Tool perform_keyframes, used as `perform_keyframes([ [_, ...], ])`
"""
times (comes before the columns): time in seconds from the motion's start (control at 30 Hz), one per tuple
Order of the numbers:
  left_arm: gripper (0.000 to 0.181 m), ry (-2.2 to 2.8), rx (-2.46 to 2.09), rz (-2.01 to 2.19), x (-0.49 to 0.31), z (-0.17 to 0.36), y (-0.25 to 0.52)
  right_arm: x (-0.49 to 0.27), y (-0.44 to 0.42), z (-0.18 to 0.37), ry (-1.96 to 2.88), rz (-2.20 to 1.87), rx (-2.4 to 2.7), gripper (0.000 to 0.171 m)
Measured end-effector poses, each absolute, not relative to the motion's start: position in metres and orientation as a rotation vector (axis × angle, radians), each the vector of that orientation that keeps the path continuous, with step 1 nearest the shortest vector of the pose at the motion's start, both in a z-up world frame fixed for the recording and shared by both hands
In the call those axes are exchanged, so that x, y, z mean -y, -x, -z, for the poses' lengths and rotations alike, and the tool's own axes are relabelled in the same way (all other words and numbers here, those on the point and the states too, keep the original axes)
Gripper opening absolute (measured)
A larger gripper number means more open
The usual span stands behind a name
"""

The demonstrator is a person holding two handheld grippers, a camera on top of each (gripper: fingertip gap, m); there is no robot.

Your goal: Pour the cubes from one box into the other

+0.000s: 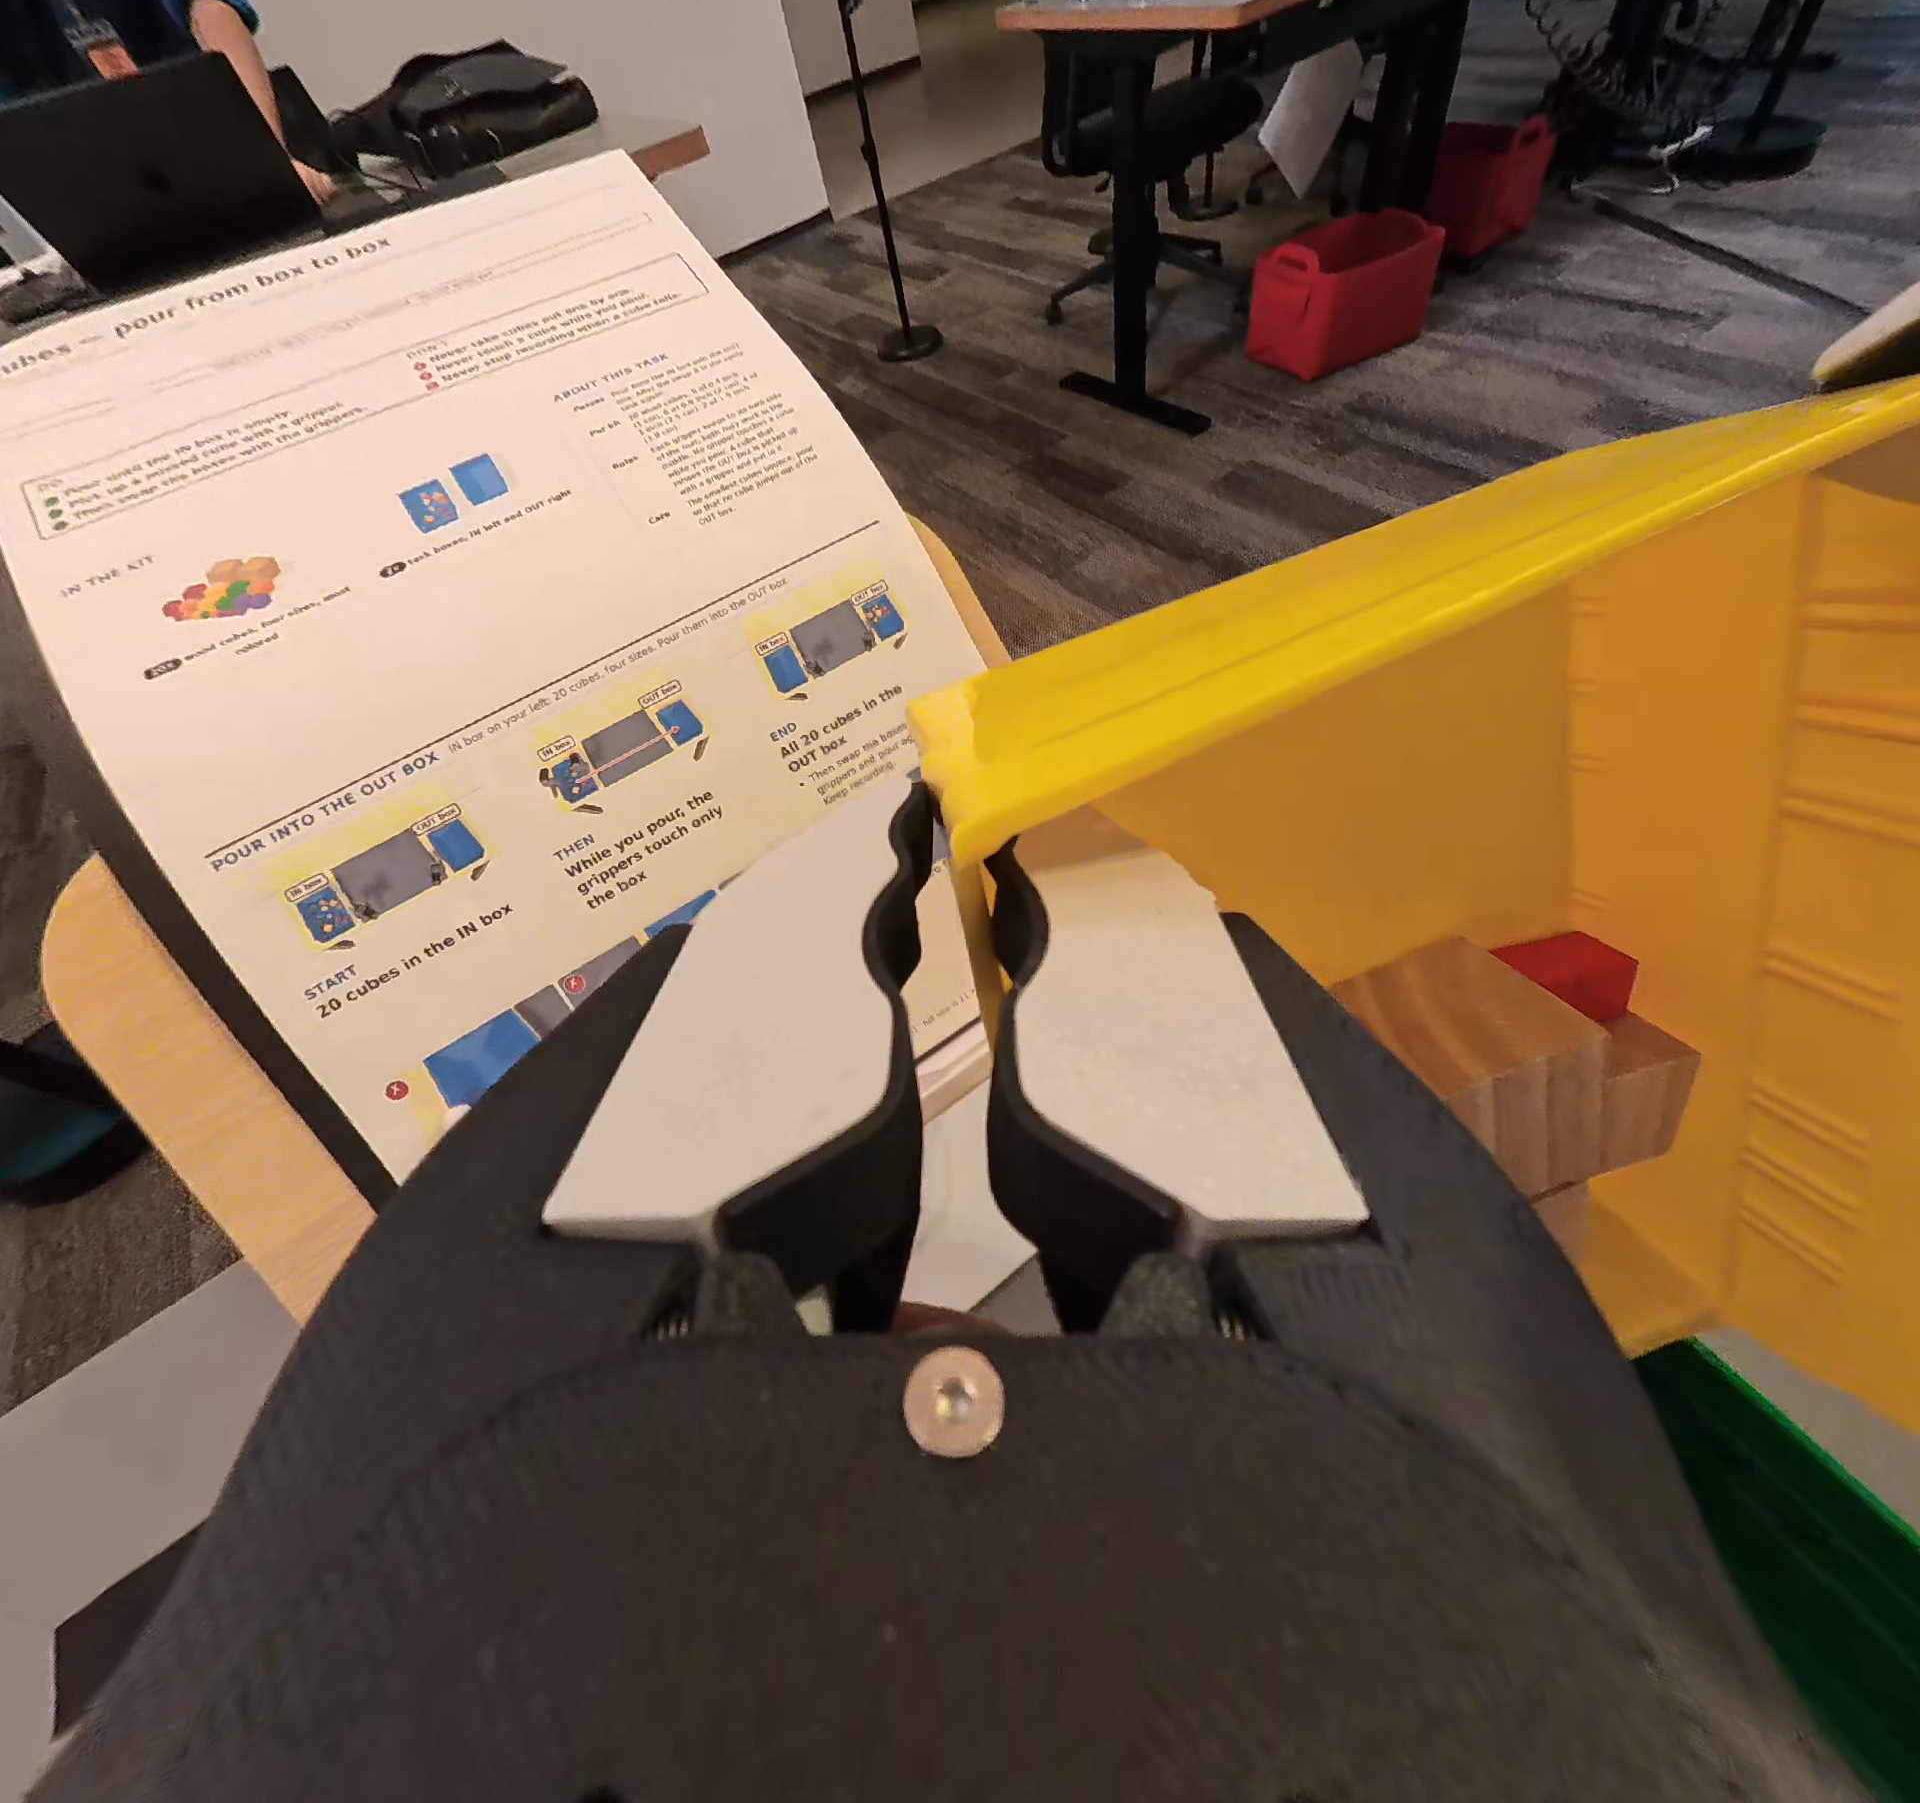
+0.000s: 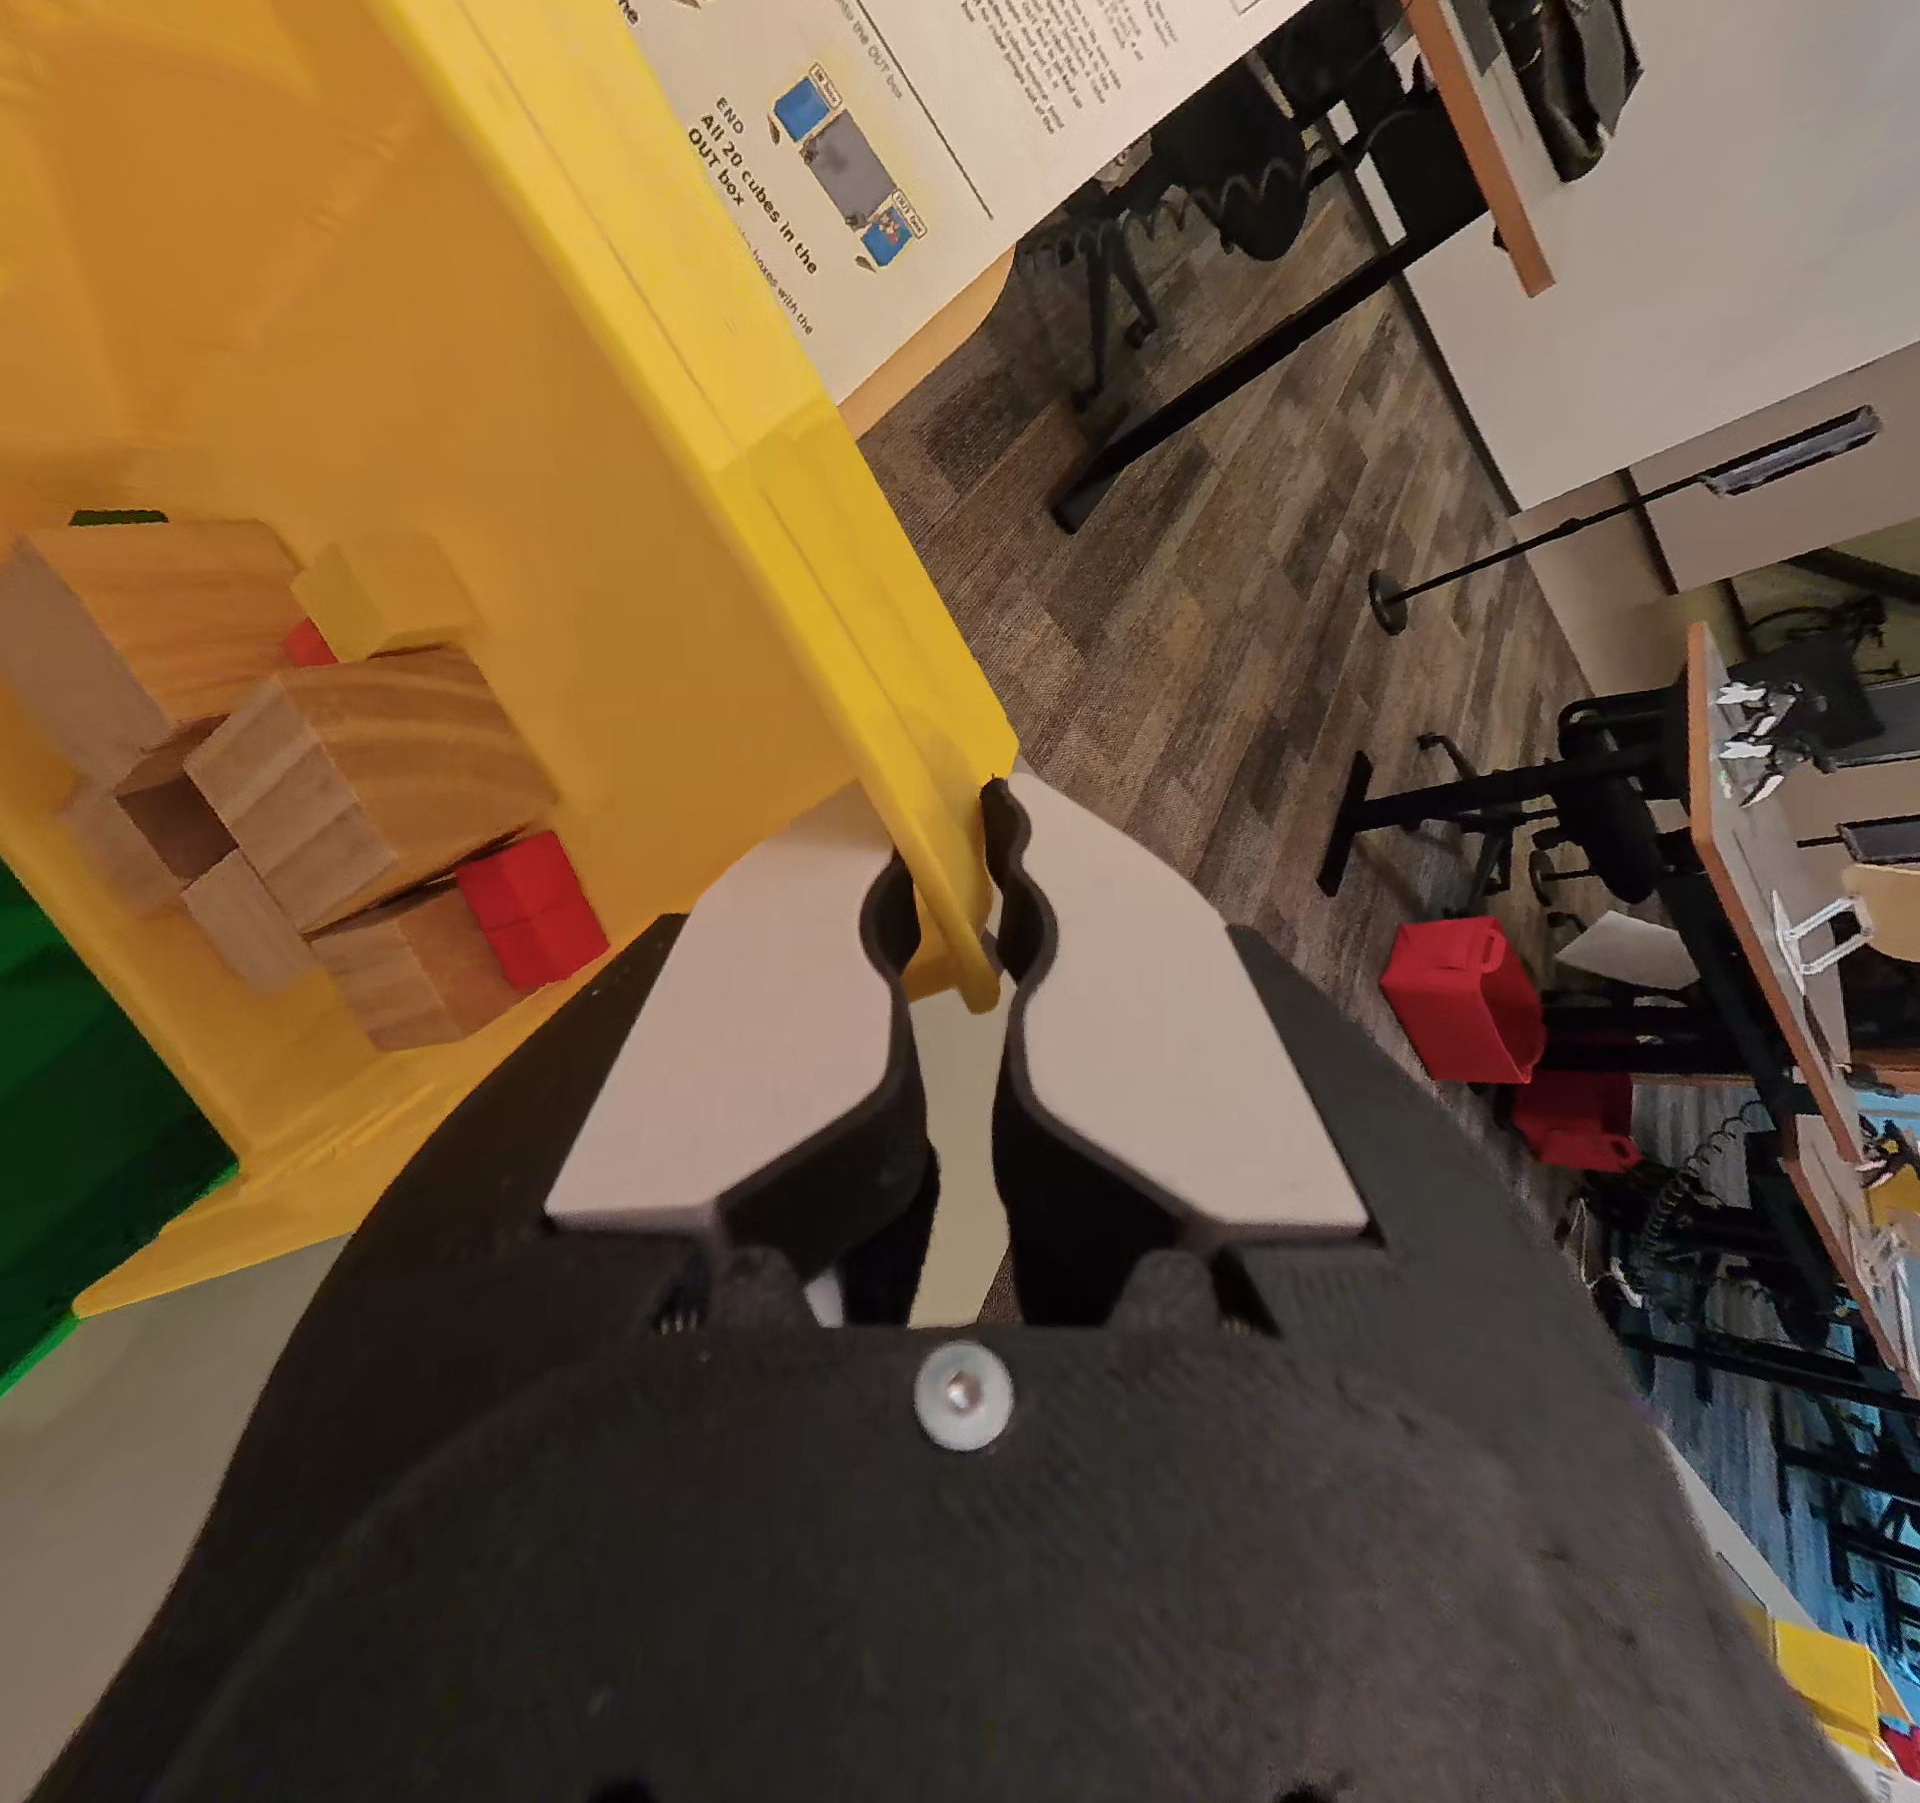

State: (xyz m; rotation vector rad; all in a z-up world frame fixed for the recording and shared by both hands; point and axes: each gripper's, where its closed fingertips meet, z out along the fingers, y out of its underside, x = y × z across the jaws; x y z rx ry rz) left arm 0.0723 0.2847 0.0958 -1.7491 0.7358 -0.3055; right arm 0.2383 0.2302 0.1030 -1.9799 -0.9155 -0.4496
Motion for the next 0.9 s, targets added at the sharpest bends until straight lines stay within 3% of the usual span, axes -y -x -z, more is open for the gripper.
perform_keyframes([
  [0.9,0.008,1.493,-0.615,0.241,-0.239,-0.117,-0.05,-0.19,-0.216,-0.123,1.756,0.56,0.858,0.006],
])
